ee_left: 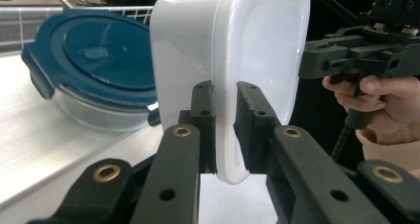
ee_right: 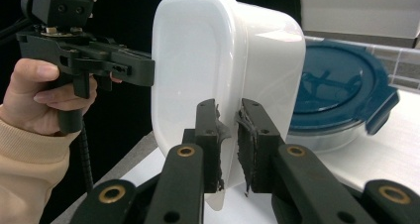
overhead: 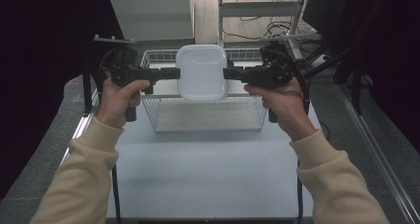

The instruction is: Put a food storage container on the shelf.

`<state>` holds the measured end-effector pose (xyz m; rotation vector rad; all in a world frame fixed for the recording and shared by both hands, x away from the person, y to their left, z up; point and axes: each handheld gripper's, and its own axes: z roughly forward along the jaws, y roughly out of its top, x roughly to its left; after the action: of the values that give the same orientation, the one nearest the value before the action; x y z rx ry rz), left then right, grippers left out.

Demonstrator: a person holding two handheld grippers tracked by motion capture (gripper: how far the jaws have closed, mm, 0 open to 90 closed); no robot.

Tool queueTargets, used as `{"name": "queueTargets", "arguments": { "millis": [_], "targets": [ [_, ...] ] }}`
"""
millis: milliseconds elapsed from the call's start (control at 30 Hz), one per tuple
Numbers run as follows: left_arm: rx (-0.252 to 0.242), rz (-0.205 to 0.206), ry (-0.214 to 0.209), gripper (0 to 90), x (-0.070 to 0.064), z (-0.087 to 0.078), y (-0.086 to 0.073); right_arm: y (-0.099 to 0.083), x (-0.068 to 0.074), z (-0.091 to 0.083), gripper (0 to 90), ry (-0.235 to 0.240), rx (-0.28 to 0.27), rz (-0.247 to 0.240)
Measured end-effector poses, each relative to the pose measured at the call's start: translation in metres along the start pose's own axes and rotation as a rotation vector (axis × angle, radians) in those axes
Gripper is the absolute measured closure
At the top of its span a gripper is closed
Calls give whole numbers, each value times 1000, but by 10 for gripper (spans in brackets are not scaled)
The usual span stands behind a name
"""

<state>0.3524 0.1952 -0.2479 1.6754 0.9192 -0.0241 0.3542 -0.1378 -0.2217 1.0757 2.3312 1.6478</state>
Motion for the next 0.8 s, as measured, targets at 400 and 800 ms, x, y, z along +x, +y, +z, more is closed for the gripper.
{"name": "queueTargets", "arguments": {
  "millis": [400, 800],
  "targets": [
    [17, -72, -12, 796, 20, 11, 31, 32, -20, 10, 787, 4, 16, 55],
    [52, -213, -66, 800, 60, 29, 46, 42, -55, 36, 775, 12, 63, 176]
  ]
}}
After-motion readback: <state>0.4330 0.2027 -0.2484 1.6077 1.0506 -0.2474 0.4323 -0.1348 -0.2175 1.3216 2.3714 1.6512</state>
